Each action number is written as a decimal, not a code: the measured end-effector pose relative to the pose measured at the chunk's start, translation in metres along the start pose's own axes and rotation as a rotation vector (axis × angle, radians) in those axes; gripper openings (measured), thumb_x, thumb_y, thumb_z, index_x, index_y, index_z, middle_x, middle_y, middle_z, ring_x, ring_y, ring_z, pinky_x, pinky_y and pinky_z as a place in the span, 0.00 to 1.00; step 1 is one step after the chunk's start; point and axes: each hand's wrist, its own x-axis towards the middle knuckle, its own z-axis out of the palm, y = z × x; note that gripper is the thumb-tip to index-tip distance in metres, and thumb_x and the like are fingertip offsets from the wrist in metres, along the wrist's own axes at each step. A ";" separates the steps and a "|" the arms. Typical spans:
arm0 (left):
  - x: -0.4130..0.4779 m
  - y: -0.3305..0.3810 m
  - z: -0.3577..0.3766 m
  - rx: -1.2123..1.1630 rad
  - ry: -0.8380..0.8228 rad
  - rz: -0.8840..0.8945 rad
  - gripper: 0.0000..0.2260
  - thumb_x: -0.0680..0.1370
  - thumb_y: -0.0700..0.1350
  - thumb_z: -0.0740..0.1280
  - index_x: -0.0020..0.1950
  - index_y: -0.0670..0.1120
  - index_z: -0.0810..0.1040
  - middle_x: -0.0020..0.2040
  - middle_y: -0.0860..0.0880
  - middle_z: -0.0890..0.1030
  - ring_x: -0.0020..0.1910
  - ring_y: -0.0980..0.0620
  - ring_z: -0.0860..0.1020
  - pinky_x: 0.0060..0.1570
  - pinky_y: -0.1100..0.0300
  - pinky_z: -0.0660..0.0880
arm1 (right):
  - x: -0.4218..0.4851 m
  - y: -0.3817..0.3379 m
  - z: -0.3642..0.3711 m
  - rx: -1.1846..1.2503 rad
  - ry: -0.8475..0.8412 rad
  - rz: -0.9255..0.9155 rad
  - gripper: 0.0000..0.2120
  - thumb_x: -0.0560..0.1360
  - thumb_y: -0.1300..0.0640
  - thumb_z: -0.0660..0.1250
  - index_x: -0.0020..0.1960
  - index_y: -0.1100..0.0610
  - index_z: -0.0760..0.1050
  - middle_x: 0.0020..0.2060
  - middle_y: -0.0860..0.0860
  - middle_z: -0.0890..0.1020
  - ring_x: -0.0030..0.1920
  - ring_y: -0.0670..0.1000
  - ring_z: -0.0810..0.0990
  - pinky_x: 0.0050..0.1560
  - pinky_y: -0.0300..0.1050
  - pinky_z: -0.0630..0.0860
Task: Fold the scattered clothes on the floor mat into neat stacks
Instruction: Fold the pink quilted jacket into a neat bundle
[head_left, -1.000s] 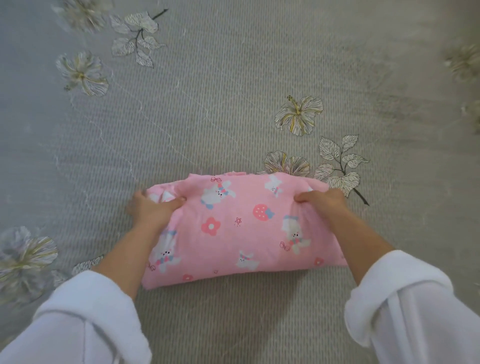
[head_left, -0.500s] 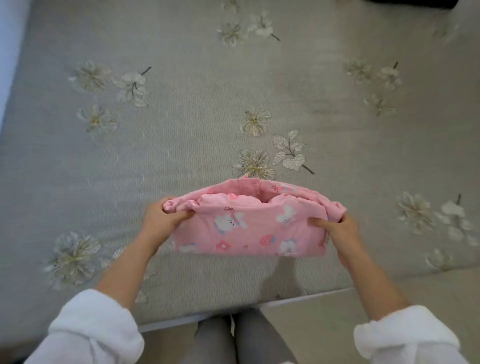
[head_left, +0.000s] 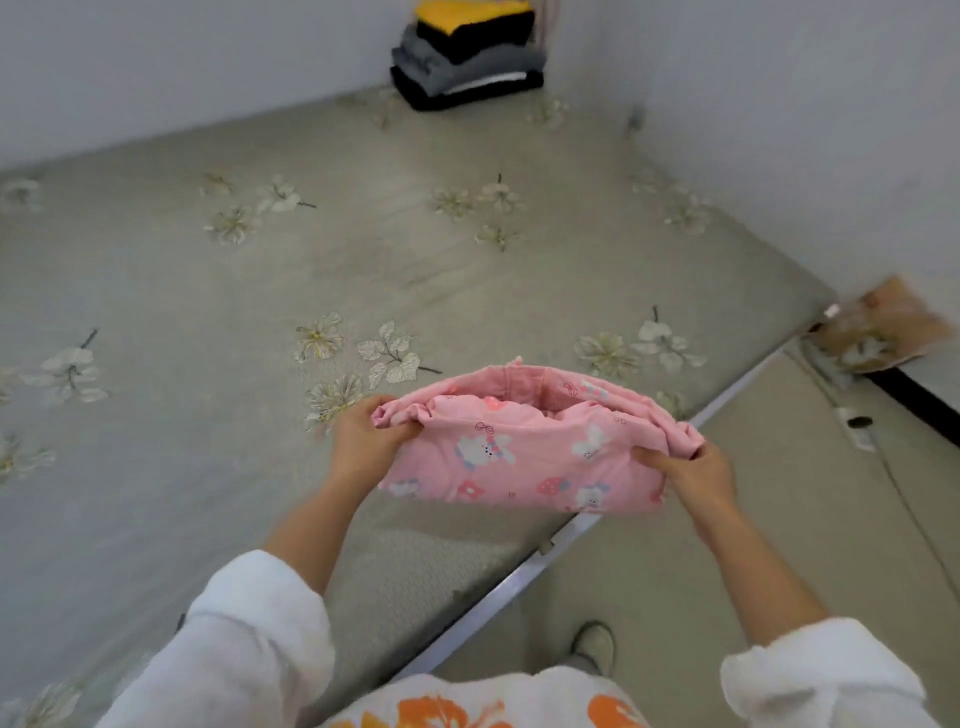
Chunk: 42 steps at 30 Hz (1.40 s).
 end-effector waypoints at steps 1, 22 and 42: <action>0.003 0.015 0.021 0.008 -0.029 0.028 0.07 0.67 0.44 0.76 0.41 0.51 0.80 0.34 0.52 0.81 0.34 0.56 0.77 0.33 0.64 0.72 | 0.007 0.000 -0.022 0.022 0.037 -0.006 0.20 0.63 0.65 0.79 0.52 0.57 0.77 0.37 0.45 0.78 0.31 0.43 0.74 0.24 0.35 0.72; 0.029 0.239 0.473 0.152 -0.388 0.339 0.07 0.63 0.48 0.73 0.38 0.52 0.79 0.33 0.51 0.80 0.32 0.56 0.75 0.33 0.62 0.71 | 0.188 0.007 -0.414 0.100 0.447 0.007 0.10 0.62 0.65 0.76 0.39 0.60 0.78 0.31 0.50 0.78 0.26 0.45 0.74 0.20 0.35 0.69; 0.229 0.434 0.819 0.215 -0.466 0.416 0.11 0.67 0.49 0.72 0.44 0.45 0.79 0.36 0.46 0.81 0.36 0.51 0.78 0.37 0.58 0.71 | 0.557 -0.096 -0.591 -0.126 0.512 -0.106 0.13 0.67 0.61 0.74 0.33 0.52 0.69 0.29 0.52 0.75 0.24 0.43 0.72 0.18 0.31 0.65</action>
